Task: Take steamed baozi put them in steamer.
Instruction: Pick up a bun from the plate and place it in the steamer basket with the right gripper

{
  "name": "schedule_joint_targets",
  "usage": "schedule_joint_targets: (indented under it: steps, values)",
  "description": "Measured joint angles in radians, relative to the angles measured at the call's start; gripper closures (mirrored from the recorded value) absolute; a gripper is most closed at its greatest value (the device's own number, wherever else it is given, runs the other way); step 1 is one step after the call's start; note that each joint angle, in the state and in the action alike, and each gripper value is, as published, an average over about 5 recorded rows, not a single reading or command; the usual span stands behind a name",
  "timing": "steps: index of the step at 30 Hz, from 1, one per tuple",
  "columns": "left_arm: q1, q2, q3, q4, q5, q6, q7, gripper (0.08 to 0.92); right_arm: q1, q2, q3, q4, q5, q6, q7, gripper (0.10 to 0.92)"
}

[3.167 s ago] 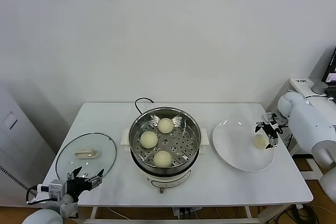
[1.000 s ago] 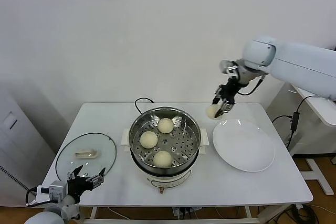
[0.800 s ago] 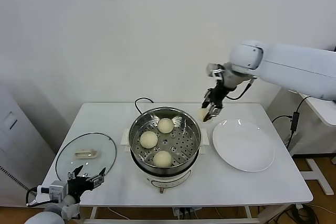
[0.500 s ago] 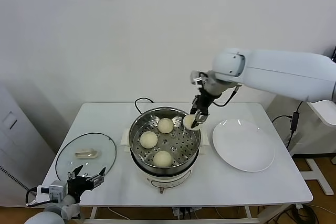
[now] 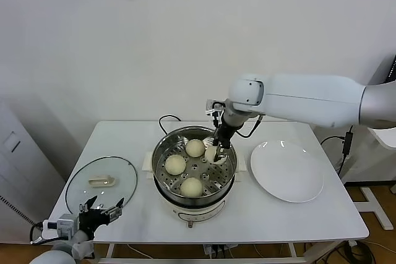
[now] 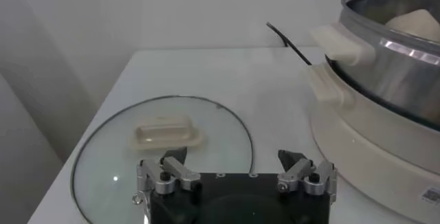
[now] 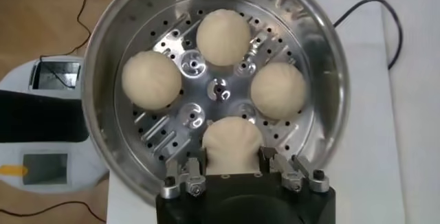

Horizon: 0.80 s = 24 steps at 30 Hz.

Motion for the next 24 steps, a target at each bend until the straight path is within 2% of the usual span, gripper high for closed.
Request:
schedule_joint_targets:
  steps: [4, 11, 20, 24]
  values:
    - [0.004, -0.001, -0.003, 0.001, 0.000, -0.001, 0.001, 0.177, -0.032, 0.013, 0.009, -0.009, -0.016, -0.008, 0.016, 0.535]
    - [0.010, -0.005, -0.009, 0.001, 0.000, -0.003, 0.001, 0.177, -0.081, 0.026, 0.023, -0.018, -0.035, -0.018, 0.034, 0.445]
    - [0.017, -0.007, -0.014, 0.001, 0.000, -0.007, 0.002, 0.177, -0.086, 0.010, 0.045, -0.014, -0.044, -0.017, 0.022, 0.237]
    - [0.016, -0.010, -0.014, 0.001, 0.000, -0.008, 0.002, 0.177, -0.063, -0.022, 0.071, -0.018, -0.040, -0.007, 0.000, 0.206]
